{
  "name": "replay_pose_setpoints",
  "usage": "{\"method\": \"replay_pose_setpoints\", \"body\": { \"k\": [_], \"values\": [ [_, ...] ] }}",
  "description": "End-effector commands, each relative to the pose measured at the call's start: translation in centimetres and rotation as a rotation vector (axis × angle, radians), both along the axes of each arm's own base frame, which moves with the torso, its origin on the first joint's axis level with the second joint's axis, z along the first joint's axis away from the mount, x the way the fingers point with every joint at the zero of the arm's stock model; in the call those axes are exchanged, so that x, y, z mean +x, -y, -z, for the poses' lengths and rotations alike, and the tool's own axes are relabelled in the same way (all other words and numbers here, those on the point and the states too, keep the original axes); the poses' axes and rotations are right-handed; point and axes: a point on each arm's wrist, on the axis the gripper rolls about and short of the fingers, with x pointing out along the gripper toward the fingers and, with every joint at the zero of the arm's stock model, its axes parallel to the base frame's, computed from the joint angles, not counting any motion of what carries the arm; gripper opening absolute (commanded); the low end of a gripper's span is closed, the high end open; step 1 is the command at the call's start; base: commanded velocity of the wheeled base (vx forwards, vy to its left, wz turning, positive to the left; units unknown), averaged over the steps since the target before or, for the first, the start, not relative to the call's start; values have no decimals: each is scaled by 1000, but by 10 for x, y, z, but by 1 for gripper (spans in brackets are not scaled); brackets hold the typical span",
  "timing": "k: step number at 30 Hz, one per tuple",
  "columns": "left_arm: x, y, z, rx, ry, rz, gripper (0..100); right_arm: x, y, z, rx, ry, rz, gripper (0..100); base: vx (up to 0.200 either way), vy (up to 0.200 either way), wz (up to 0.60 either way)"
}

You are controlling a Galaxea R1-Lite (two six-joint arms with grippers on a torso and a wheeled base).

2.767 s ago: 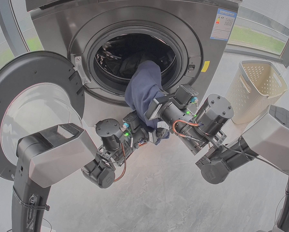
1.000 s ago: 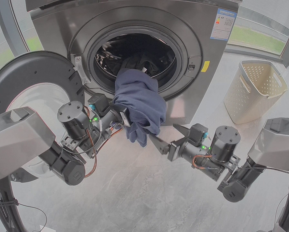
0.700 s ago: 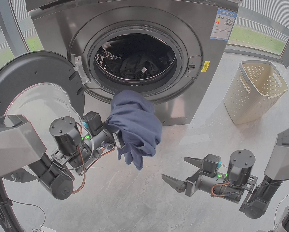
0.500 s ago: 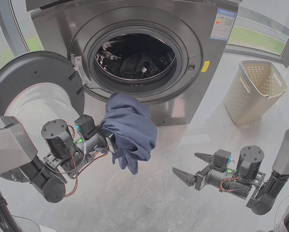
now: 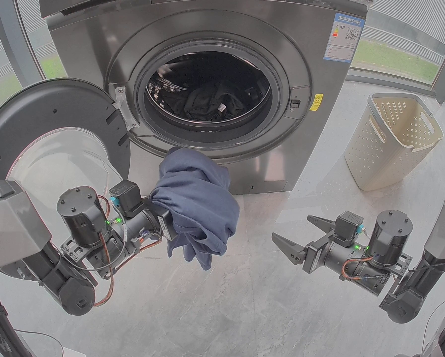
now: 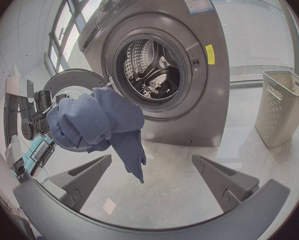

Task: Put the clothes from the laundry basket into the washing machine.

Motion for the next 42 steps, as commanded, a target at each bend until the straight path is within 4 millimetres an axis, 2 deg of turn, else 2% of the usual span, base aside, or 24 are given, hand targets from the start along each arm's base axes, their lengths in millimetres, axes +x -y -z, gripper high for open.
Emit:
{"method": "replay_pose_setpoints", "body": {
  "k": [1,9,18,25,36,42],
  "values": [
    [0,0,0,0,-2,1,0,3,-1,-3,18,9,8,100,200,0,0],
    [1,1,7,13,-18,-1,0,10,-4,-10,50,37,55,100,200,0,0],
    [1,2,10,22,-25,2,0,8,-7,-9,51,33,43,100,200,0,0],
    [-1,11,14,30,-33,24,0,6,-7,-8,47,26,34,100,0,0,0],
    [-1,12,13,38,-23,21,0,5,-8,-8,46,23,32,100,0,0,0],
    [-1,15,12,25,-21,33,0,4,-9,-8,46,23,28,100,200,0,0]
  ]
}}
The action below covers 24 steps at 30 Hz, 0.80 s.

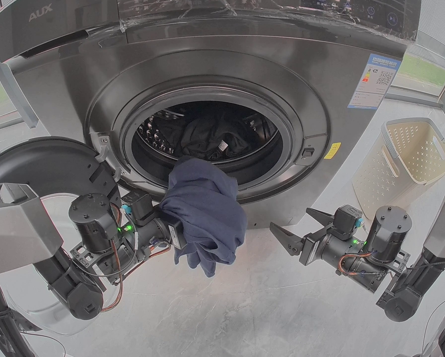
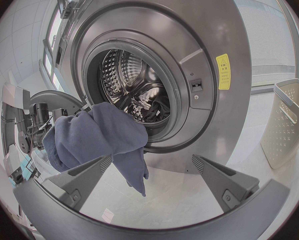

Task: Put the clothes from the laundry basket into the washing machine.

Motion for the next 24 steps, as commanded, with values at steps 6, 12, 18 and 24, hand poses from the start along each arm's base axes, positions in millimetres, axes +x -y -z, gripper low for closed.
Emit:
{"method": "replay_pose_setpoints", "body": {
  "k": [6,12,18,24],
  "values": [
    [10,11,-6,-35,36,15,0,-2,-3,-1,3,5,-13,100,0,0,0],
    [51,32,-14,-88,130,-31,0,-7,-9,0,2,-2,-37,100,0,0,0],
    [76,49,1,-87,112,-26,0,-9,-9,1,-2,-8,-43,100,0,0,0],
    [108,62,7,-100,130,-47,0,-10,-11,2,-5,-12,-49,100,0,0,0]
  ]
}}
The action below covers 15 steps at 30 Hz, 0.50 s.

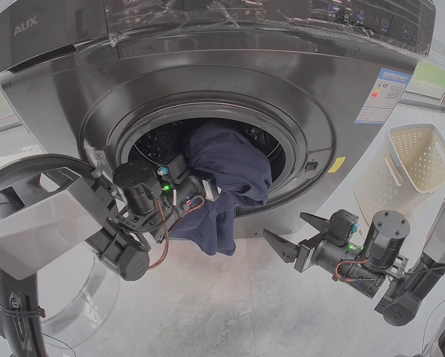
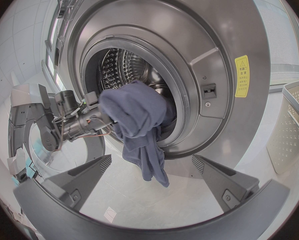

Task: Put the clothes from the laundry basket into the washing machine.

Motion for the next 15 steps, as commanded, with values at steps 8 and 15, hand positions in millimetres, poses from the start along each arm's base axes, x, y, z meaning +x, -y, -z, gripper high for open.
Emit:
{"method": "replay_pose_setpoints", "body": {
  "k": [8,15],
  "values": [
    [67,26,9,-24,22,-48,0,-1,-4,5,-12,-15,-16,100,0,0,0],
    [99,30,-1,-54,41,-130,0,-1,-4,6,-14,-18,-16,100,0,0,0]
  ]
}}
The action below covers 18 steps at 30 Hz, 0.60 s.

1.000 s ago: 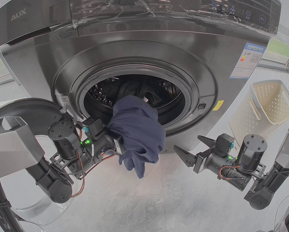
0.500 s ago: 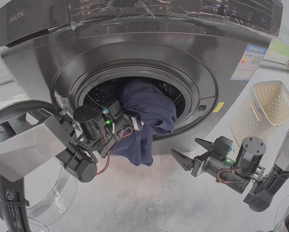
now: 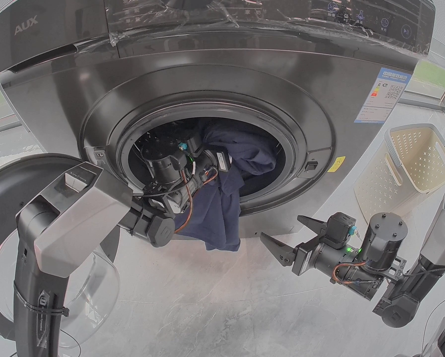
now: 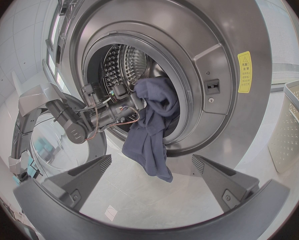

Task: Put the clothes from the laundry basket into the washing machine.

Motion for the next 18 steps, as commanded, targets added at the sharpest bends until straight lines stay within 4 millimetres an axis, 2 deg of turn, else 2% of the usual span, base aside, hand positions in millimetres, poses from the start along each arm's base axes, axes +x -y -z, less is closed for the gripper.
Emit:
{"method": "replay_pose_setpoints", "body": {
  "k": [1,4,9,10,15,18],
  "values": [
    [32,3,5,-18,-10,-76,0,1,-1,4,-6,-10,-3,100,0,0,0],
    [35,2,-2,-46,-27,-99,0,1,-1,4,-8,-10,-3,100,0,0,0],
    [36,0,-1,-46,-42,-104,0,1,-2,5,-10,-12,-3,100,0,0,0],
    [36,0,-1,-46,-42,-104,100,1,-2,5,-10,-13,-3,100,0,0,0],
    [31,1,3,-55,-82,-95,100,1,-2,5,-10,-13,-3,100,0,0,0],
    [18,-3,1,-31,-235,-107,100,1,-2,5,-10,-13,-3,100,0,0,0]
  ]
}}
